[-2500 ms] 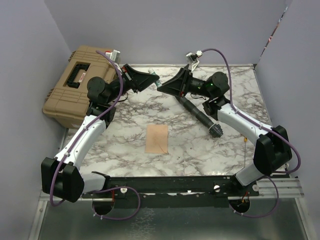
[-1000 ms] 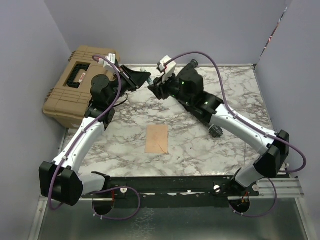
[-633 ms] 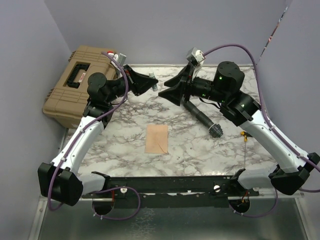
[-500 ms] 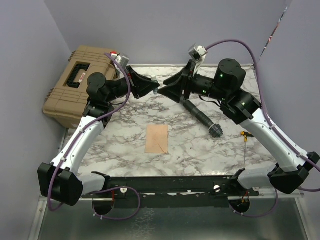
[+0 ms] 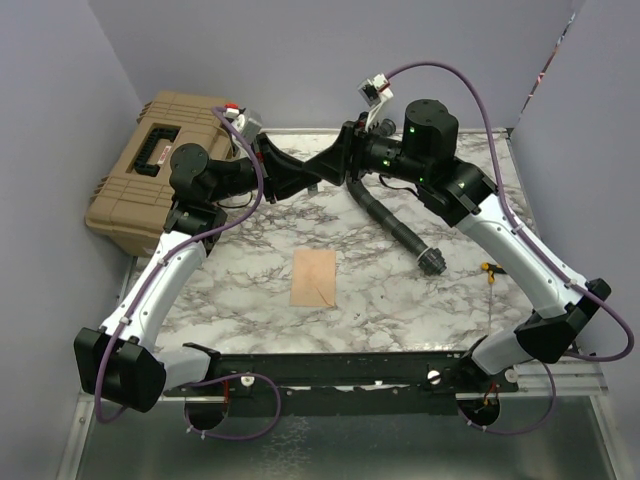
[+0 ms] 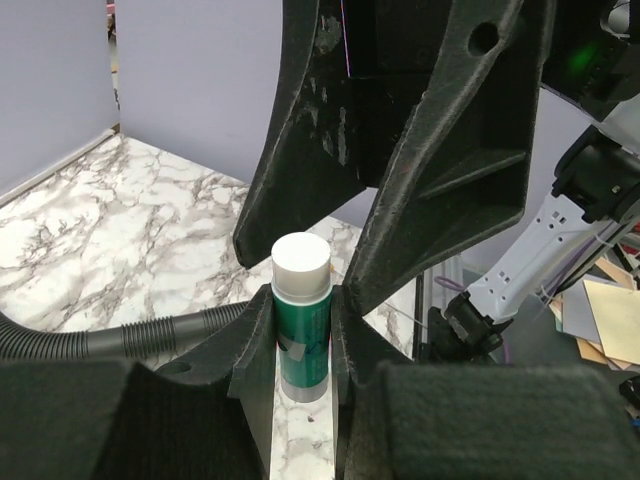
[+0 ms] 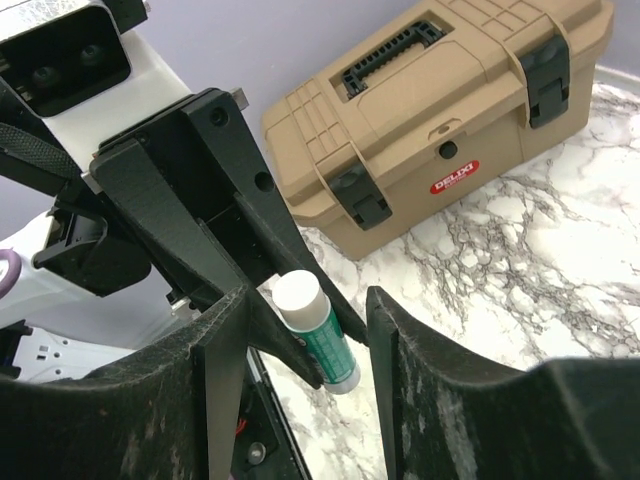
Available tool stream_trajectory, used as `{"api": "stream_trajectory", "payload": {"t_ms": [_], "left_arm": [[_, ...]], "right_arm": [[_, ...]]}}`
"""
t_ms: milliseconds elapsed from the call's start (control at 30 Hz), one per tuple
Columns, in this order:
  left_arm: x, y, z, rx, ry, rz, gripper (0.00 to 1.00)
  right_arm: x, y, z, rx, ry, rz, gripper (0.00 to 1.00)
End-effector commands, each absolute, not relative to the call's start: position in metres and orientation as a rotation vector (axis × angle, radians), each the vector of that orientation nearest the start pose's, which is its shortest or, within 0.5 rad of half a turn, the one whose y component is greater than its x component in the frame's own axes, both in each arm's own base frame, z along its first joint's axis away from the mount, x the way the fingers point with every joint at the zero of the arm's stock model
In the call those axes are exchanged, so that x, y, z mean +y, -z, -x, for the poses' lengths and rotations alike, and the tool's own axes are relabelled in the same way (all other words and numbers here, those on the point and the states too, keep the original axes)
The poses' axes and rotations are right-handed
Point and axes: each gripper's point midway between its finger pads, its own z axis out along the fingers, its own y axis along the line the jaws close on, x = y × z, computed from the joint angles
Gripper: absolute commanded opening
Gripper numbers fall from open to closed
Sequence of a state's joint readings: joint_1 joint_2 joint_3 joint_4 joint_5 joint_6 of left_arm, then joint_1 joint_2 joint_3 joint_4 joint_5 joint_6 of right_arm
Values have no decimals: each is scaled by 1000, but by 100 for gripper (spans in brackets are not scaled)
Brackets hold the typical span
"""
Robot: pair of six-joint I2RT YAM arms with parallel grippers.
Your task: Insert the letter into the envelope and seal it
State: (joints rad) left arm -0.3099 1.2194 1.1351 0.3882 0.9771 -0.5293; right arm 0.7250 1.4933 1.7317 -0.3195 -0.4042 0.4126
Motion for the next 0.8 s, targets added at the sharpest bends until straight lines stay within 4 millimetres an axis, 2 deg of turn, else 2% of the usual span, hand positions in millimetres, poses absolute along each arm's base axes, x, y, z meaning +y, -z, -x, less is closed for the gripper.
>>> {"api": "stream_trajectory", "payload": {"t_ms": [0, 100, 200, 467, 633, 733, 767], "left_arm": [[-252, -426, -261, 1267, 1282, -821, 0], [-252, -426, -261, 1268, 1283, -818, 0], [-252, -427, -260, 1263, 1281, -821, 0], [-252, -426, -259, 1269, 1292, -822, 0], [-251, -426, -261, 1283, 1293, -784, 1], [-250, -424, -266, 1302, 1292, -737, 8], [-250, -424, -268, 1310, 1294, -720, 13]], "right_arm": [[359, -438, -283, 1704, -1168, 570, 49], [361, -433, -283, 1713, -1174, 582, 35], [363, -427, -285, 1721, -1172, 586, 29], [370, -422, -292, 1718, -1190, 562, 31], [370, -430, -295, 1693, -1205, 524, 12], [368, -435, -295, 1677, -1214, 485, 3], [367, -436, -297, 1675, -1215, 468, 2]]}}
